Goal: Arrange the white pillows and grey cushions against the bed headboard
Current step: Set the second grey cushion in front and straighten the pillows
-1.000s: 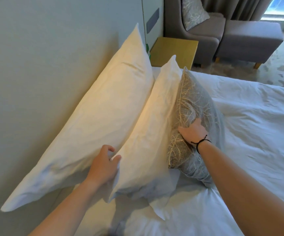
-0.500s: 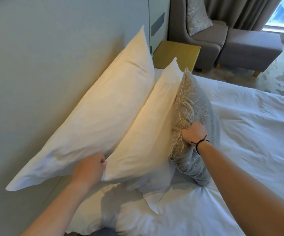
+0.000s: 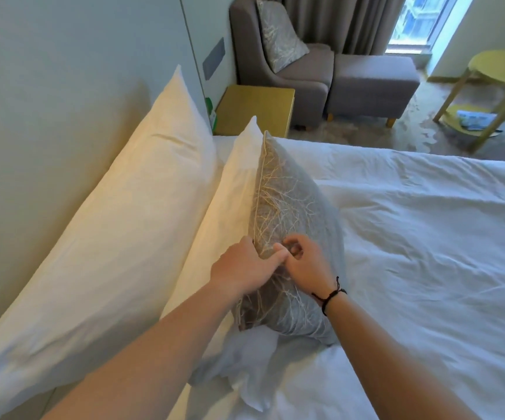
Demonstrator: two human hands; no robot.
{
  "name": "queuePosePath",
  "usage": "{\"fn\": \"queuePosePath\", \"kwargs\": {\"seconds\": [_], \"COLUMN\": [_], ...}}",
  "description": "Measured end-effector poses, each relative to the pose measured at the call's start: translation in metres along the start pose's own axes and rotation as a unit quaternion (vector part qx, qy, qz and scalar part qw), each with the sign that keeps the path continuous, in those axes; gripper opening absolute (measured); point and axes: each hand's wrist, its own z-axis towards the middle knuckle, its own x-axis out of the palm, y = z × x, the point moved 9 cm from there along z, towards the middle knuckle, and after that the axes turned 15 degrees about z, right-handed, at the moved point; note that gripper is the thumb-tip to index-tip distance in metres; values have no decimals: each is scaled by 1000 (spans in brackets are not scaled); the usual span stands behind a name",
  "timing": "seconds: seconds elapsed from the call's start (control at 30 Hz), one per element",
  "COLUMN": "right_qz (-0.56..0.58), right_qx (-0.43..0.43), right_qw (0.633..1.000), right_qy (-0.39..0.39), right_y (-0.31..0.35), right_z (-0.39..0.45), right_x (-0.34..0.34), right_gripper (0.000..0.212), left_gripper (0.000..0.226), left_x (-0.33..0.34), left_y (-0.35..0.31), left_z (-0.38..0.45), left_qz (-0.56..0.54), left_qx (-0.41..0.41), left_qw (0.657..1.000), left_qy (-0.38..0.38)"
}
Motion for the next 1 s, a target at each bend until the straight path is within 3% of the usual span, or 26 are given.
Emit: {"fn": "queuePosePath", "kwargs": {"seconds": [0.1, 0.23, 0.43, 0.7, 0.8, 1.0], "right_qz": [45, 143, 156, 248, 252, 221], "right_qx": [83, 267, 249, 263, 262, 329], "right_qw": [995, 952, 955, 932, 931, 918], "right_qy": [-45, -28, -36, 16, 28, 21], "right_y": [-60, -150, -172, -115, -104, -128], "right_z": [6, -8, 12, 46, 54, 31], "right_x": [-39, -52, -24, 77, 96, 74], "right_gripper": [53, 89, 105, 117, 111, 110], "left_gripper": [66, 47, 47, 50, 53, 47], "left_x": [9, 19, 3, -79, -99, -48], "left_y": [-5, 7, 22, 90, 107, 75], "left_z": [13, 28, 39, 31, 35, 55], "left_qz": [51, 39, -71, -158, -96, -59], "left_qx": [-6, 9, 51, 40, 45, 44], "left_qw": [998, 998, 988, 968, 971, 988], "left_qy": [-27, -45, -124, -190, -212, -133]}}
